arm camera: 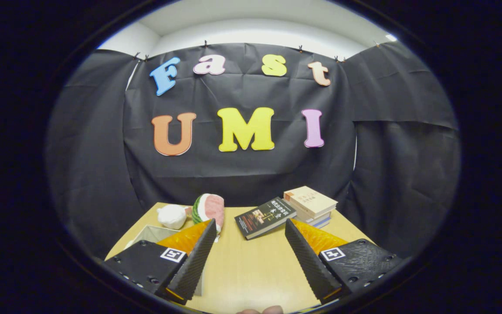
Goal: Open the storage box then place both shoes into the box .Put the left shoe in first, then the right shoe, with the right side of both shoes facing outward in a uniform manner.
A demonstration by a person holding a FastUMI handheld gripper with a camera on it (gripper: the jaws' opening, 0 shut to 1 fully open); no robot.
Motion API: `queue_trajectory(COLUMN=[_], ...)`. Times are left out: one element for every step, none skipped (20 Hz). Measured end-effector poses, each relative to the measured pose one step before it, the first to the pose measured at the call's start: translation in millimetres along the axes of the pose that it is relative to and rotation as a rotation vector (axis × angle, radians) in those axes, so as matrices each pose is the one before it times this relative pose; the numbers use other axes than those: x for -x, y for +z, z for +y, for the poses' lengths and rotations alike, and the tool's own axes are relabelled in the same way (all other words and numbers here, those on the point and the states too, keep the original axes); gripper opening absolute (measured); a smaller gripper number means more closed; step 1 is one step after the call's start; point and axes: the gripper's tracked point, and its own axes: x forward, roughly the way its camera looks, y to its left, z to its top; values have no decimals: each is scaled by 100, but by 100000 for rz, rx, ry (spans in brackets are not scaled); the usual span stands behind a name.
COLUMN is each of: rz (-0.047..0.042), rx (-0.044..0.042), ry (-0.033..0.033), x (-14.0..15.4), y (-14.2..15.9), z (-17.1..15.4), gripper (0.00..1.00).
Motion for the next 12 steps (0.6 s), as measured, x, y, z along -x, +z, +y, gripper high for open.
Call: queue_trajectory(rz=[-371, -299, 43, 155, -1, -282, -626, -597, -199, 451, 785, 118], rx=[-325, -9, -350, -268, -495, -472, -170, -246, -616, -712, -380, -515], ry=[111, 6, 59, 97, 175, 252, -30, 243, 675, 730, 465, 324], x=[84, 103, 34, 71, 33, 129, -9, 11, -66, -74, -95, 82], y=[94, 5, 37, -28, 102, 93, 152, 147, -97, -157, -207, 32], z=[-348, -298, -273, -147, -67, -19, -157, 32, 243, 252, 86, 92], gripper=[96, 96, 96, 96, 96, 96, 96, 96, 96, 96, 96, 96])
